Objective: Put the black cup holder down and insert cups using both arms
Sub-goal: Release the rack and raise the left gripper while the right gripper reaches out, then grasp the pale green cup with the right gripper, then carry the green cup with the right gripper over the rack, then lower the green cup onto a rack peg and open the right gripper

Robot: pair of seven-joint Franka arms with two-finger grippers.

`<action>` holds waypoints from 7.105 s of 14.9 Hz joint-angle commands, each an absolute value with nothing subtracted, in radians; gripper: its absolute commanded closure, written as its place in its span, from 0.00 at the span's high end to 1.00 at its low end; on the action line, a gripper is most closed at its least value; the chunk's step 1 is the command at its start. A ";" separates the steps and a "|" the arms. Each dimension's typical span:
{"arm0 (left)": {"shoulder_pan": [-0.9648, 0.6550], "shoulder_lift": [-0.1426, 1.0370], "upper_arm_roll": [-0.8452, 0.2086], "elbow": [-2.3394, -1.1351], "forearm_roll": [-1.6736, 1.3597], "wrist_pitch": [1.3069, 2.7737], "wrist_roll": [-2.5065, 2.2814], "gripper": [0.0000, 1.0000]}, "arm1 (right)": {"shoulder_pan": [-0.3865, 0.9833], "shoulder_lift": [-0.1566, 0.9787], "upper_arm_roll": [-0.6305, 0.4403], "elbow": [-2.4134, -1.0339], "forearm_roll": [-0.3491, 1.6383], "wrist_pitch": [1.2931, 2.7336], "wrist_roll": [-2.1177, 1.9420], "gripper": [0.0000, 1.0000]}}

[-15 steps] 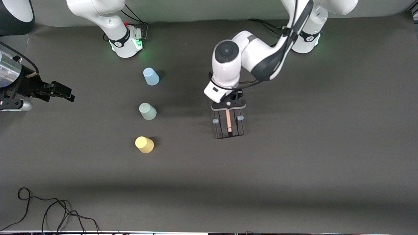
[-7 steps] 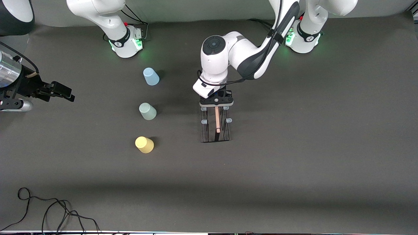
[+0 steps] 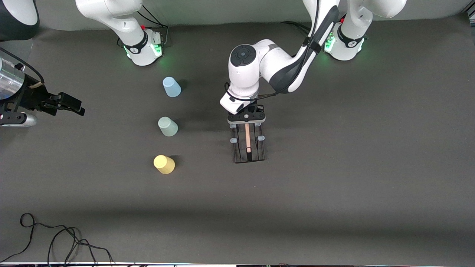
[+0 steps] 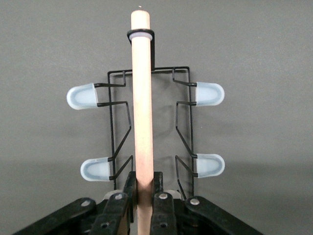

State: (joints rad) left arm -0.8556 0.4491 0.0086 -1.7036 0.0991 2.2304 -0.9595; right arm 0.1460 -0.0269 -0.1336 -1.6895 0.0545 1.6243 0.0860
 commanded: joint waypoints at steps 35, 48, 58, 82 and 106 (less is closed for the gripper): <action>-0.081 0.015 0.031 -1.764 0.045 1.838 0.092 1.00 | 0.471 -0.088 -0.135 -2.327 0.048 2.210 0.551 1.00; -0.075 0.076 0.026 -1.425 0.014 1.554 0.087 1.00 | 0.543 0.193 -0.135 -2.477 0.048 2.681 0.620 1.00; -0.015 0.147 0.031 -1.405 0.034 1.528 0.095 1.00 | 0.543 0.166 -0.135 -2.474 0.048 2.653 0.624 0.00; -0.012 0.086 -0.023 -1.540 -0.002 1.666 0.092 1.00 | 0.906 0.350 -0.135 -1.763 0.133 2.135 1.299 0.00; 0.000 0.094 -0.023 -1.542 -0.002 1.667 0.091 1.00 | 0.923 0.318 -0.184 -1.755 0.124 2.073 1.215 1.00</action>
State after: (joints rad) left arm 0.0009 0.1042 -0.0253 -1.5324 -0.0068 1.6580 0.0914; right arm 0.9316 0.3919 -0.1540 -1.7520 0.1212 2.1449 1.2755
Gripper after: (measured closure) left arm 0.000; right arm 0.000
